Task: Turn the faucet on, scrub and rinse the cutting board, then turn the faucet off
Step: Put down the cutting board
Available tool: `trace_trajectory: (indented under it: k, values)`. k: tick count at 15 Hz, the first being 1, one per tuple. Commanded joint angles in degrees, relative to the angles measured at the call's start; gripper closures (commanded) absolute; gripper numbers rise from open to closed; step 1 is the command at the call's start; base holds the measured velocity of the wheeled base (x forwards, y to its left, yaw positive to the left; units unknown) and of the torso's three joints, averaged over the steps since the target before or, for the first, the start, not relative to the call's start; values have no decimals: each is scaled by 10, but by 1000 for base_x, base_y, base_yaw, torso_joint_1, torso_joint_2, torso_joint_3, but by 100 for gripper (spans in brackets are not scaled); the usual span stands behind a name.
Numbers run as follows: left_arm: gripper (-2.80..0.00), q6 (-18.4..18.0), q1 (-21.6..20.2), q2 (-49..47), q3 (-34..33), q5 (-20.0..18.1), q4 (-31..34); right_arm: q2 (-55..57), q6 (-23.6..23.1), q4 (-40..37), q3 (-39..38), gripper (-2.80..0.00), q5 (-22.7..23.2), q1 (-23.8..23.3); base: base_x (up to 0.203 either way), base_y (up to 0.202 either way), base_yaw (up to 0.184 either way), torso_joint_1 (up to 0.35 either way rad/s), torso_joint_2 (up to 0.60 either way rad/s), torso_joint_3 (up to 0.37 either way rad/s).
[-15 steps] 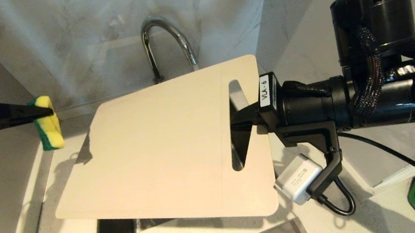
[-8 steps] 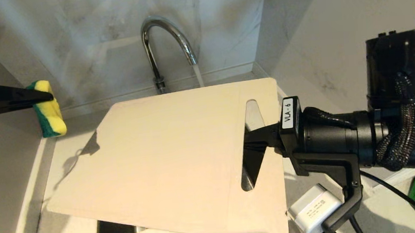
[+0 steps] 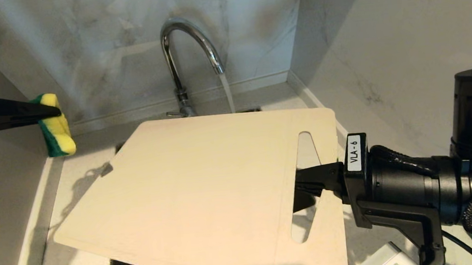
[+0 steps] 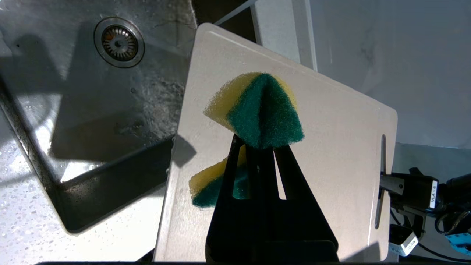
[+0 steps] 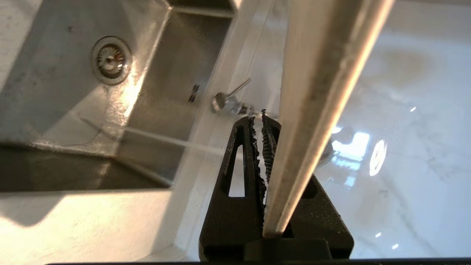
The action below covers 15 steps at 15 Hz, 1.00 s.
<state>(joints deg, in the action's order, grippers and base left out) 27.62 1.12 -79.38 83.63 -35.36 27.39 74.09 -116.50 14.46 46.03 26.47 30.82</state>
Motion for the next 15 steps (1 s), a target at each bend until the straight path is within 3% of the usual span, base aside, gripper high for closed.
trace_trajectory:
  k: [1, 8, 13, 15]
  values:
    - [0, 1, 0, -8, 0, -2, 0, -5, 15, 2, -16, 0, 2, -6, 0, 0, 0, 0, 0, 0]
    - [0, -1, 0, -36, 3, -4, 0, -29, 126, 3, -47, 0, -11, -56, 0, 0, 0, 0, 0, 0]
    - [0, -2, 0, -51, 2, -3, 0, -35, 137, 5, -63, 0, -12, -69, 0, 0, 0, 0, 0, 0]
    - [0, -3, 0, -53, 0, -3, 1, -41, 152, 40, -90, 0, -14, -69, 0, 0, 0, 0, 0, 0]
